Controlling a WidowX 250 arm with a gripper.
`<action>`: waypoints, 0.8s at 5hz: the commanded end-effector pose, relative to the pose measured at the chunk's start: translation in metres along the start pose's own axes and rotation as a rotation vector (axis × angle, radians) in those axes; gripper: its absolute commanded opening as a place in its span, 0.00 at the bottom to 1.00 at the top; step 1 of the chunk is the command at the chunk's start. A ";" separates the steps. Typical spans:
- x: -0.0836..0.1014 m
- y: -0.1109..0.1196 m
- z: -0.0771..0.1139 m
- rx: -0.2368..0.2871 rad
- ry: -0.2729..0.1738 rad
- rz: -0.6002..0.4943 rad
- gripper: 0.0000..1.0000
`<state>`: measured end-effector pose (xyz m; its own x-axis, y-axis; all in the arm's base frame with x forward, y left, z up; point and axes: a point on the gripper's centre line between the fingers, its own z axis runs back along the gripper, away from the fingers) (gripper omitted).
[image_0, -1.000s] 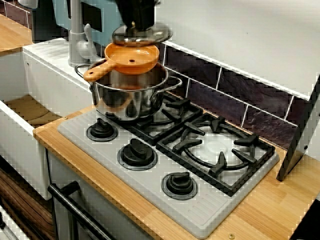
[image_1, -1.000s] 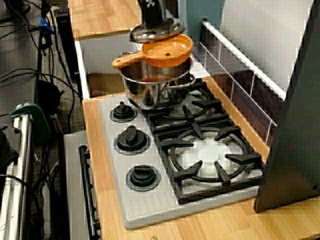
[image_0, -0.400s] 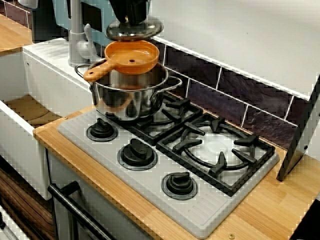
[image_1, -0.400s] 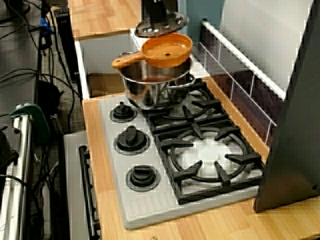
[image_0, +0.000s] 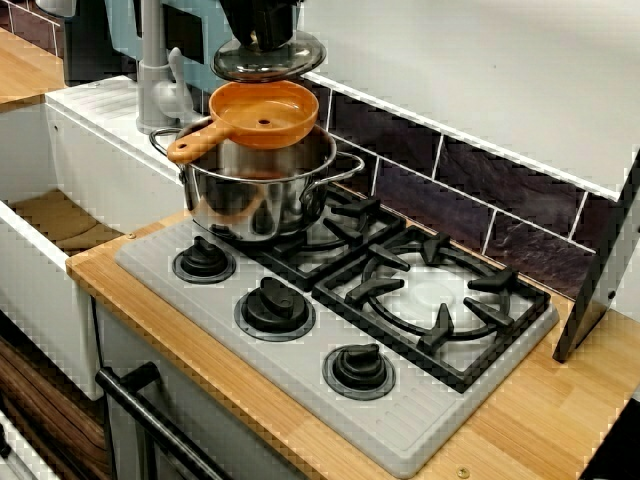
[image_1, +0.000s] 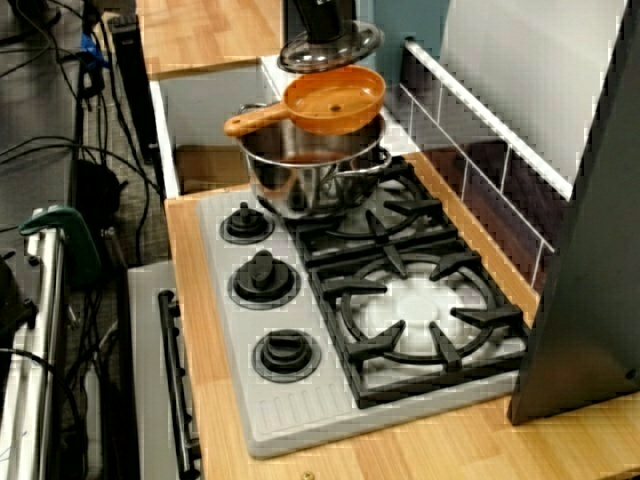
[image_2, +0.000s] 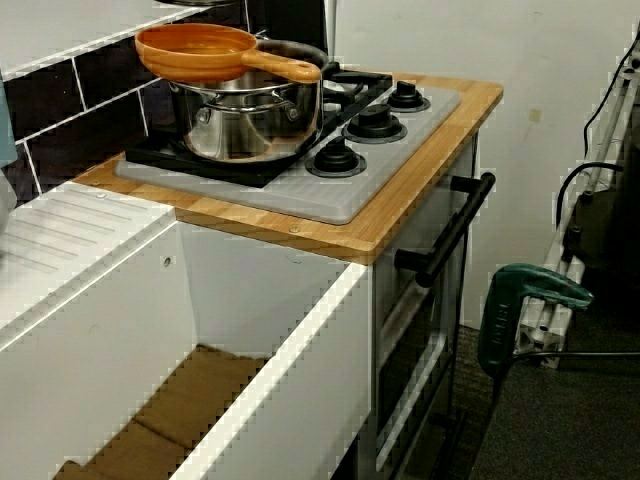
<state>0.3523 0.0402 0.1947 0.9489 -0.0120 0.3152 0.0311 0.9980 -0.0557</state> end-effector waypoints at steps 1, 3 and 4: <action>-0.013 0.004 0.001 0.033 -0.034 -0.013 0.00; -0.019 0.008 -0.006 0.041 -0.006 -0.020 0.00; -0.020 0.008 -0.007 0.041 -0.007 -0.021 0.00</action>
<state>0.3432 0.0453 0.1681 0.9610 -0.0320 0.2746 0.0399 0.9989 -0.0231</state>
